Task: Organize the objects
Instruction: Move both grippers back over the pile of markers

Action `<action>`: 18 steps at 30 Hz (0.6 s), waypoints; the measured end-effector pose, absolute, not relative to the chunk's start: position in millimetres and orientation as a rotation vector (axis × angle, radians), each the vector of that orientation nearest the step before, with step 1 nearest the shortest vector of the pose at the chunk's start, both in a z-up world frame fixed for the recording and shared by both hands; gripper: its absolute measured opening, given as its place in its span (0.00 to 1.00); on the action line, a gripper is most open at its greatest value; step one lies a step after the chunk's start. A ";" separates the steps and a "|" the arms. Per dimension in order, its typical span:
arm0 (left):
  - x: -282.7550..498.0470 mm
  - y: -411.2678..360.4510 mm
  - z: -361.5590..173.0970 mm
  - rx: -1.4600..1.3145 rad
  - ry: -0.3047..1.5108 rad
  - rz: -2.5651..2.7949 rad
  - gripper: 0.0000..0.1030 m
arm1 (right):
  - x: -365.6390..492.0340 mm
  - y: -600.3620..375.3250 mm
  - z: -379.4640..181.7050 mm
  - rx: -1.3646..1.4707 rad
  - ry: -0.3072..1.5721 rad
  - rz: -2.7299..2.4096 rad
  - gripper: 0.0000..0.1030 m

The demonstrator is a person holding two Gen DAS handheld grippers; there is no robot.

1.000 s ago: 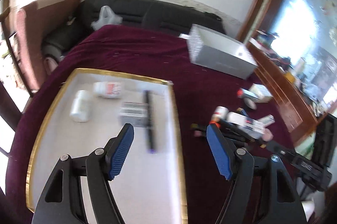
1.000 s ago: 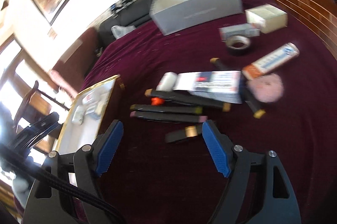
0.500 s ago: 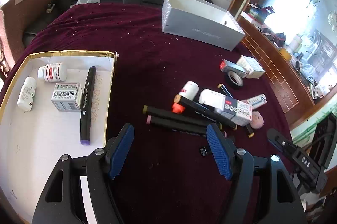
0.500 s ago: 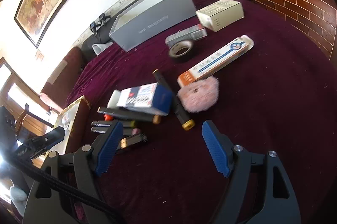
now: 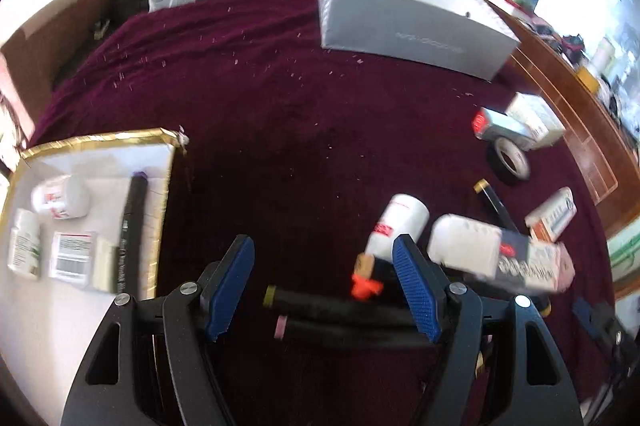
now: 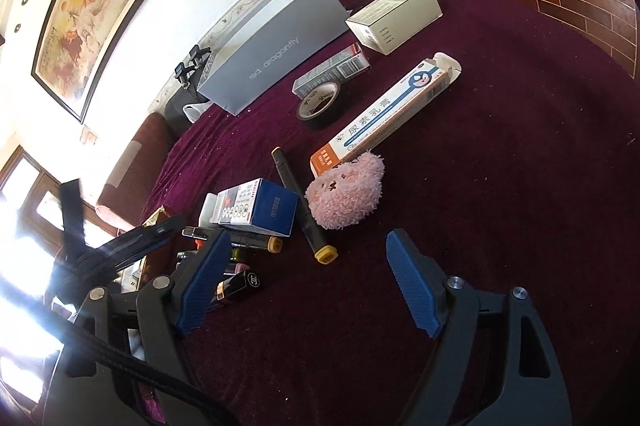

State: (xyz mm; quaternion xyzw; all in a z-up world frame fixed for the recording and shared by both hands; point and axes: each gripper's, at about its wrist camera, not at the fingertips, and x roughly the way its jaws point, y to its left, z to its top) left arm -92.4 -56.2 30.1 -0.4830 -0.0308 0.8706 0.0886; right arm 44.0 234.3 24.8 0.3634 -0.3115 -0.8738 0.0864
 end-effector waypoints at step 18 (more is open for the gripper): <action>2.2 -32.1 40.9 -1.391 -0.043 2.007 0.65 | 40.9 227.8 18.2 1.152 -0.889 -2.586 0.78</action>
